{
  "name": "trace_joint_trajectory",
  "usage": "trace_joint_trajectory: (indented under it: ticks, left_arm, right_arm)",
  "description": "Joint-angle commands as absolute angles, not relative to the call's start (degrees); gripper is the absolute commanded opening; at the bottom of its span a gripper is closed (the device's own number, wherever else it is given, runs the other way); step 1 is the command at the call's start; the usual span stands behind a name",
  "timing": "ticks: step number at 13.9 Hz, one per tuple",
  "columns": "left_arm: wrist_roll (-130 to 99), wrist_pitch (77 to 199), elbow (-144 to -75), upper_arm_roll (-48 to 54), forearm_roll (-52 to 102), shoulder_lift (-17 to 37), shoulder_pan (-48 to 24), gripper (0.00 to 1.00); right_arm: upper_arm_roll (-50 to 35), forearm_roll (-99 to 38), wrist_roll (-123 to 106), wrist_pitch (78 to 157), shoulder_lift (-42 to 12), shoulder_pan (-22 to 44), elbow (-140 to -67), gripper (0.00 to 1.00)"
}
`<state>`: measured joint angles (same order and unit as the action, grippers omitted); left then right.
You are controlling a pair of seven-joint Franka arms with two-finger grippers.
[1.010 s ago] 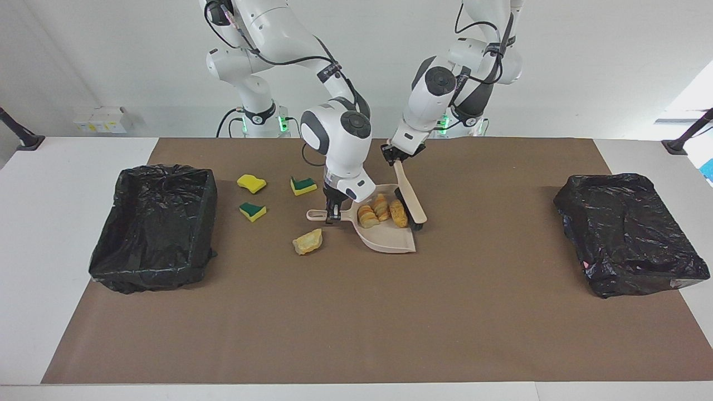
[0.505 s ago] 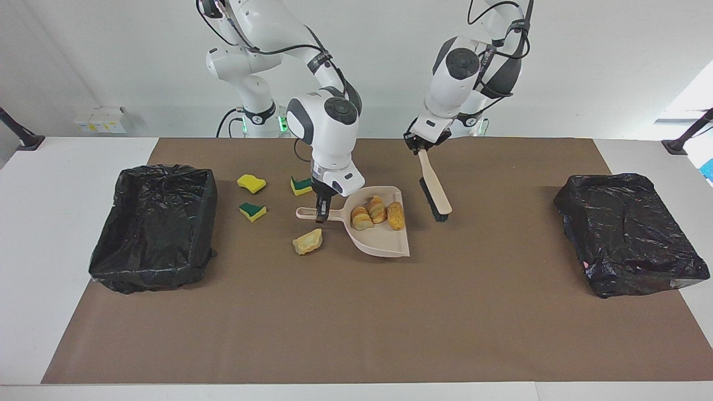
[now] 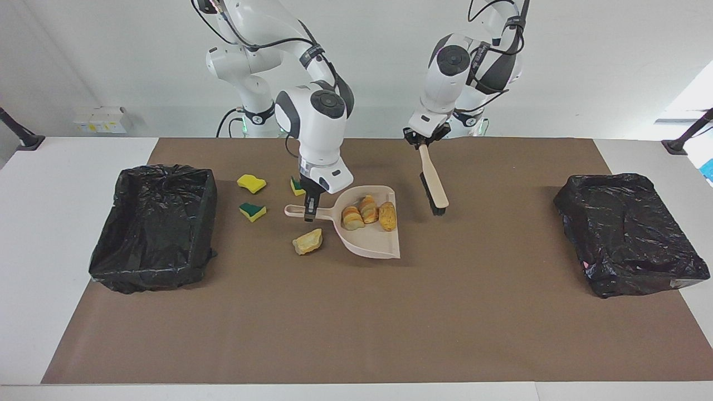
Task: Sweep and dump trash in bin
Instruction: 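Carry the dustpan over the bin with the right gripper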
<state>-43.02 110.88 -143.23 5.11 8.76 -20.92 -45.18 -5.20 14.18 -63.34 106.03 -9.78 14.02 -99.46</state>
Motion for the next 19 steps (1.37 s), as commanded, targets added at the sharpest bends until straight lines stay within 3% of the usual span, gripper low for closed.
trace_joint_trajectory:
  ticks: [1, 3, 7, 13, 17, 19]
  left_arm:
    - [-49.01, 115.65, -148.43, 4.31, 8.00, -23.98, -51.40, 0.00]
    - [-54.38, 121.18, -153.09, 4.31, 8.00, -27.06, -56.14, 0.00]
    - [-58.70, 122.86, -156.43, 4.31, 8.00, -26.89, -62.12, 0.00]
    - [-58.45, 125.33, -156.80, 4.31, 9.75, -26.46, -62.23, 0.00]
    - [-57.75, 126.38, -156.80, 4.31, 10.11, -23.91, -62.23, 0.00]
    - [-56.43, 126.30, -156.36, 4.22, 10.28, -21.72, -61.70, 0.06]
  right_arm:
    - [-5.63, 12.30, -70.64, 101.00, -9.67, 8.37, -93.88, 0.00]
    - [-5.54, 12.22, -74.16, 100.37, -8.71, 4.24, -92.64, 0.00]
    - [-5.45, 12.22, -82.94, 99.06, -6.68, -4.81, -92.64, 0.00]
    - [-5.10, 13.97, -97.90, 99.93, -5.45, -20.45, -93.34, 0.00]
    - [-4.92, 24.33, -97.38, 105.44, -2.82, -24.77, -97.90, 0.00]
    - [-5.01, 30.02, -96.68, 108.97, -1.24, -25.23, -101.06, 0.00]
